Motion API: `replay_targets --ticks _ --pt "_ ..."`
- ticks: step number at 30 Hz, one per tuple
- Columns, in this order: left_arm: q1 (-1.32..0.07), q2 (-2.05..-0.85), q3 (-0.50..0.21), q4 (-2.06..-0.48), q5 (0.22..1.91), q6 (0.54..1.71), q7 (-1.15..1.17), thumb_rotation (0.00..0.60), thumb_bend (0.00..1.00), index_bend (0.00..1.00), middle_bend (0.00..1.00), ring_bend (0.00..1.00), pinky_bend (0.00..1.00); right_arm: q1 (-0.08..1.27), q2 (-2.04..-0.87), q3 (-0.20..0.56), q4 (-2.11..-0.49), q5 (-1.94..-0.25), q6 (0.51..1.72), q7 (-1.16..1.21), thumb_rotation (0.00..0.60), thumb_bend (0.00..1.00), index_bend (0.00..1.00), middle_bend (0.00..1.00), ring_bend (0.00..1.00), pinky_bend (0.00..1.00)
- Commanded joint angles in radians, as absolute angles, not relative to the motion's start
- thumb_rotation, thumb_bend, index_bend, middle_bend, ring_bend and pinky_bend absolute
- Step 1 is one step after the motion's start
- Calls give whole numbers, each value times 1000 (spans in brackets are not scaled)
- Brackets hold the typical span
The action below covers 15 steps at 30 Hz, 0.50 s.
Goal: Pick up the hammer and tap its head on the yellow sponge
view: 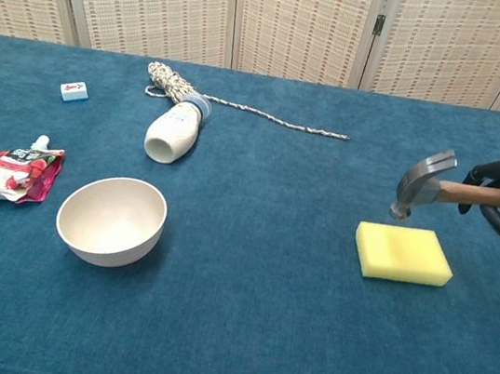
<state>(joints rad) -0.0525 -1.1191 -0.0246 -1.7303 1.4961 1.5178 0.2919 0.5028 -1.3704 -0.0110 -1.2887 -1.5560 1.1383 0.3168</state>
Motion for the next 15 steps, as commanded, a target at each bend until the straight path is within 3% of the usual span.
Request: replay_targets --ticks 1,15 --pt "-53 -1120 -25 -1731 1496 1517 293 600 144 185 97 49 232 498 -1366 -4 -1298 -1563 1151 329 600 854 807 911 933 846" --pt "-55 -1118 -20 -1734 1487 1502 298 600 144 185 97 49 232 528 -1393 -33 -1259 -1500 967 210 600 849 807 911 933 846"
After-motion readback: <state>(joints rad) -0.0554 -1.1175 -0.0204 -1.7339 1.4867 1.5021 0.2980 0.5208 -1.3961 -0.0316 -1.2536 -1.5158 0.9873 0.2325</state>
